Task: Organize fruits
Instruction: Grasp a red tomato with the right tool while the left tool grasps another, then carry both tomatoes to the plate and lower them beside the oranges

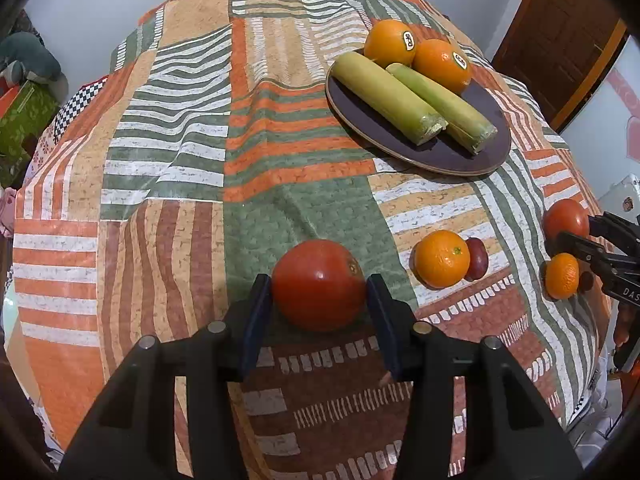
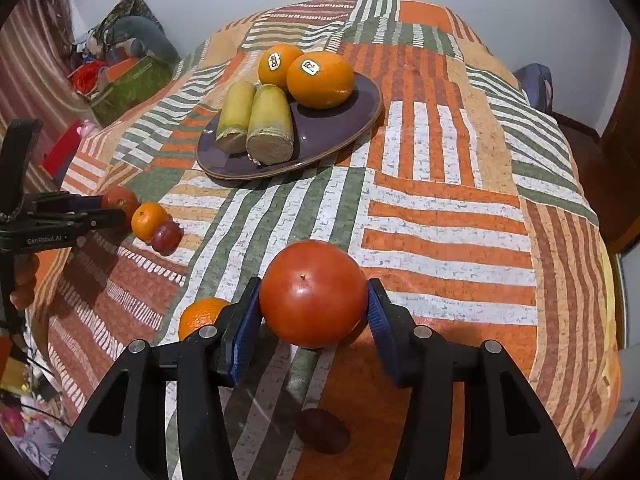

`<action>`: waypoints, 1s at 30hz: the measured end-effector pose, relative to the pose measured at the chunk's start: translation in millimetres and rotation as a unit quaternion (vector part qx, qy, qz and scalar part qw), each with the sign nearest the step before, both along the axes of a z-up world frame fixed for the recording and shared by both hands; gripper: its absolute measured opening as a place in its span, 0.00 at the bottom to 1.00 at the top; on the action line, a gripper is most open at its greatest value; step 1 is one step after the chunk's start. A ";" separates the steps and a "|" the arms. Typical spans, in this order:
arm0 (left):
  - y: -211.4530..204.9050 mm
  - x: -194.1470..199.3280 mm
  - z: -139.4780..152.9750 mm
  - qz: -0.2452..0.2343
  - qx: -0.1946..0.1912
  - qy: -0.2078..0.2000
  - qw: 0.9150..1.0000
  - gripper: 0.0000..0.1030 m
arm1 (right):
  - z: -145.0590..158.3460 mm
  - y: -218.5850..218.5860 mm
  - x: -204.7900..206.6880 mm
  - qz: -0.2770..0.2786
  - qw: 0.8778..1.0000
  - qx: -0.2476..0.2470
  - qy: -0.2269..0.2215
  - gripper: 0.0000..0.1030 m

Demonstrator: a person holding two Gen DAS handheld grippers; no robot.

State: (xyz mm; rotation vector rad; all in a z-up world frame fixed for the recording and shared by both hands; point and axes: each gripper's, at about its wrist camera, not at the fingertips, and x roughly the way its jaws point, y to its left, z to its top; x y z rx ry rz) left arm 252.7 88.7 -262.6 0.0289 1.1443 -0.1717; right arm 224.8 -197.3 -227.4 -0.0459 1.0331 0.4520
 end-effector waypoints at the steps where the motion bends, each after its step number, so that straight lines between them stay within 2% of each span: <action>1: -0.4 -0.8 0.5 0.001 0.002 -0.001 1.000 0.46 | 0.1 -0.7 -0.2 -0.001 1.000 0.002 0.001 0.46; 12: -7.8 -2.1 27.7 -0.006 0.013 -0.031 0.999 0.46 | 12.0 -3.6 4.4 -0.003 1.000 0.009 -0.013 0.46; 30: -34.2 41.8 66.8 -0.027 0.008 -0.079 0.996 0.46 | 35.8 2.3 43.9 0.000 0.998 0.022 -0.053 0.46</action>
